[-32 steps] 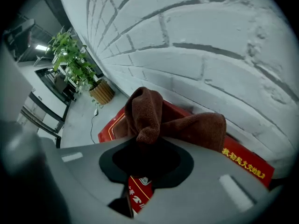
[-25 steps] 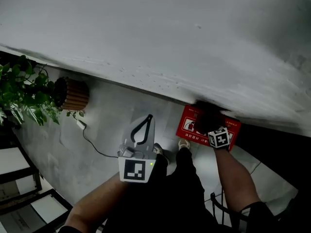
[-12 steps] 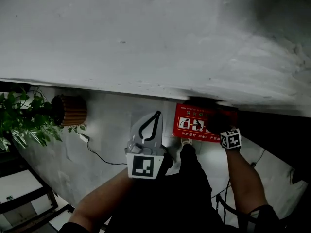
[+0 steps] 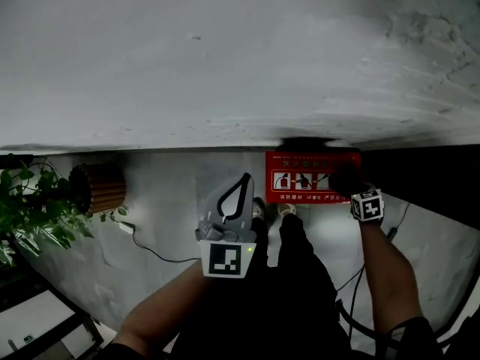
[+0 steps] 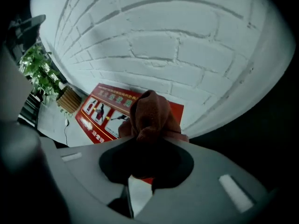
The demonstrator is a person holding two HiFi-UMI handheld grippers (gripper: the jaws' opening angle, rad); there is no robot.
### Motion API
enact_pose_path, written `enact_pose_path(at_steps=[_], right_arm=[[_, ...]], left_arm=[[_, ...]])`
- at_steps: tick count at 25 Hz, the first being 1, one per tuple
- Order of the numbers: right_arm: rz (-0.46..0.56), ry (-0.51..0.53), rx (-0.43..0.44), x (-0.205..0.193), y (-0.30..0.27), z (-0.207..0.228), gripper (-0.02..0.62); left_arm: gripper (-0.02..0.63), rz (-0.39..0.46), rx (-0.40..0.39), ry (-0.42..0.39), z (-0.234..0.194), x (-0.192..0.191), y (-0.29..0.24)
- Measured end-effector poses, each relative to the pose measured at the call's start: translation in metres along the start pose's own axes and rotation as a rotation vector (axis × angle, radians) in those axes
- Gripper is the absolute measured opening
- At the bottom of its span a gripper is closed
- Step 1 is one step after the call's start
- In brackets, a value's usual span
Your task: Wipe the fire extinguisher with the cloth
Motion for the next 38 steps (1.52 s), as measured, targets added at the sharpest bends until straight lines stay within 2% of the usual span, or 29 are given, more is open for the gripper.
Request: enact_pose_path(at_steps=[3,6,10,15,20,23,26,29,33,38], right_arm=[[0.111,-0.011,0.043,0.029,0.020,-0.029,0.066],[0.202,0.024,0.101,0.065,0.027,-0.076,0.066],[0.276,0.037,0.227,0.099,0.021,-0.157,0.066],[0.248,0.086,0.349,0.110,-0.008,-0.245,0.066],[0.170,0.126,0.381,0.101,-0.045,-0.287,0.066],[0.139,0.132,0.394,0.089,-0.058,-0.288,0.066],[0.159,0.155,0.390,0.087,-0.058,-0.278,0.066],[0.163,0.118,0.371,0.085,-0.057,-0.259,0.064],[0.141,0.068,0.326,0.066,-0.052,-0.215,0.064],[0.125,0.009,0.273,0.044,-0.051,-0.150,0.063]], left_arm=[[0.000,0.027,-0.045,0.040,0.004,-0.005,-0.004],[0.000,0.037,-0.087,0.049,0.009,-0.011,-0.007],[0.000,0.007,-0.079,0.044,0.001,-0.018,-0.006],[0.000,-0.019,-0.073,-0.069,-0.007,-0.014,0.023],[0.000,-0.054,-0.010,-0.130,-0.034,-0.019,0.055],[0.000,-0.082,0.021,-0.131,-0.045,-0.026,0.065],[0.000,-0.092,0.002,-0.138,-0.042,-0.027,0.062],[0.000,-0.071,-0.021,-0.144,-0.037,-0.022,0.051],[0.000,-0.062,-0.067,-0.139,-0.025,-0.011,0.036],[0.000,-0.003,-0.096,-0.178,-0.014,0.009,0.019]])
Point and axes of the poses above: the fingertips, and each gripper's own axes: y backward along the fingers, z to its right, x out of its top, the point moved 2 cm from there along y, backward along the fingers, and after that the axes turned 9 degrees about -x, right-handed, at the moved point
